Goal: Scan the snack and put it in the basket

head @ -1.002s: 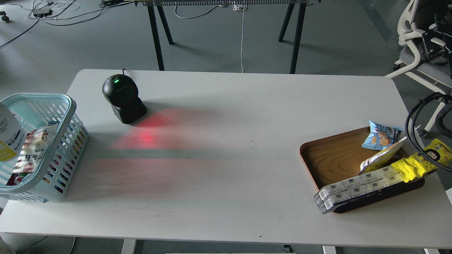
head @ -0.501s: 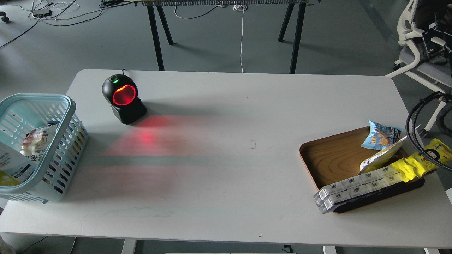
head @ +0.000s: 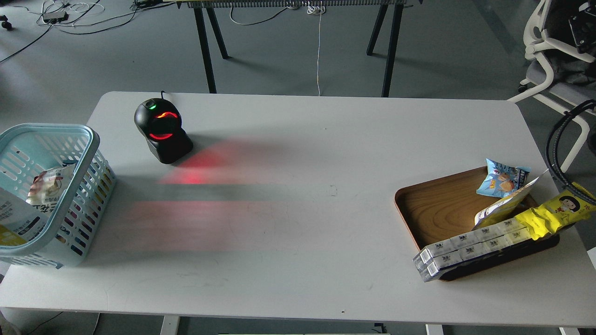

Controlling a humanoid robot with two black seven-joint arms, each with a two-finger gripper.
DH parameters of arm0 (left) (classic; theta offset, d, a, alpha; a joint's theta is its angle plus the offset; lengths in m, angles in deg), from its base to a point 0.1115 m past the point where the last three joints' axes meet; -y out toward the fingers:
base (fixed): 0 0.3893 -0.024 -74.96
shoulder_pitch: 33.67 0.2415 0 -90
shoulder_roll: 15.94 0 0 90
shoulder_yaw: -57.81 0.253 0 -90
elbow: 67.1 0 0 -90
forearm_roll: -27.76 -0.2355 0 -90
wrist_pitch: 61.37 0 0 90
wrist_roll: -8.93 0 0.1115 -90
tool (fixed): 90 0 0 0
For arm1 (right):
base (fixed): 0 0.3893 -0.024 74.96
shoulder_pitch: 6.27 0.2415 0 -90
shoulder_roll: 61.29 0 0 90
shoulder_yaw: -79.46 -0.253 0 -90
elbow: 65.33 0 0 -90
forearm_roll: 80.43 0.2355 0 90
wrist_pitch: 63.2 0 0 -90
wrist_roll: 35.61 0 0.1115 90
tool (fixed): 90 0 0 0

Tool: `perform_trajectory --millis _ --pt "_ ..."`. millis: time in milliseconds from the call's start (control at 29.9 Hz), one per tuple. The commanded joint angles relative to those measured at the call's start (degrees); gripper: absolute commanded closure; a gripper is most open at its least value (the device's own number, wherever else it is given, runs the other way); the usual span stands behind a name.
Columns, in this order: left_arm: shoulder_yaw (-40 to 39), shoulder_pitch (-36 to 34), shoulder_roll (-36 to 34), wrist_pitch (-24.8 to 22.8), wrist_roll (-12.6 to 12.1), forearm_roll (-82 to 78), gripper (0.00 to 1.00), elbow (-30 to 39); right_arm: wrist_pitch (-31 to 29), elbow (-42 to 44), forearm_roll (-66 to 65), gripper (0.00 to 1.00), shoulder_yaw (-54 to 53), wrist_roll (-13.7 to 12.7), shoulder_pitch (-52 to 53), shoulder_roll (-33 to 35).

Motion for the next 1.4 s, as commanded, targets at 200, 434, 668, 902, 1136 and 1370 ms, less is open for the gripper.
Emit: perform_trajectory --millis 200,434,668,902,1136,1370 --pt "-0.1 0.2 20.5 -1.0 -0.9 27.2 0.01 -19.8 0.0 3.0 -0.5 0.01 -0.7 0.0 1.4 -1.8" --pt "-2.9 2.1 34.9 -1.9 -3.2 39.3 0.01 -31.2 0.0 8.6 -0.5 0.01 -1.6 -1.5 3.0 -8.5" --pt "-8.8 6.5 44.6 -2.4 -8.6 55.1 0.01 -37.4 0.0 13.1 -0.5 0.01 -3.9 -3.1 3.7 -15.4" --pt "-19.5 9.4 53.9 -2.4 -17.6 55.3 0.01 -47.8 0.0 13.8 -0.4 0.01 -4.0 -5.0 4.5 -17.2" --pt "-23.4 9.4 58.9 -3.1 -22.3 55.2 0.0 -53.7 0.0 13.9 -0.4 0.01 -4.1 -4.9 4.5 -17.9" --pt "-24.4 10.0 61.6 -5.0 -22.0 55.5 0.0 -53.8 0.0 14.9 -0.4 0.01 -4.7 -4.7 4.5 -18.6"
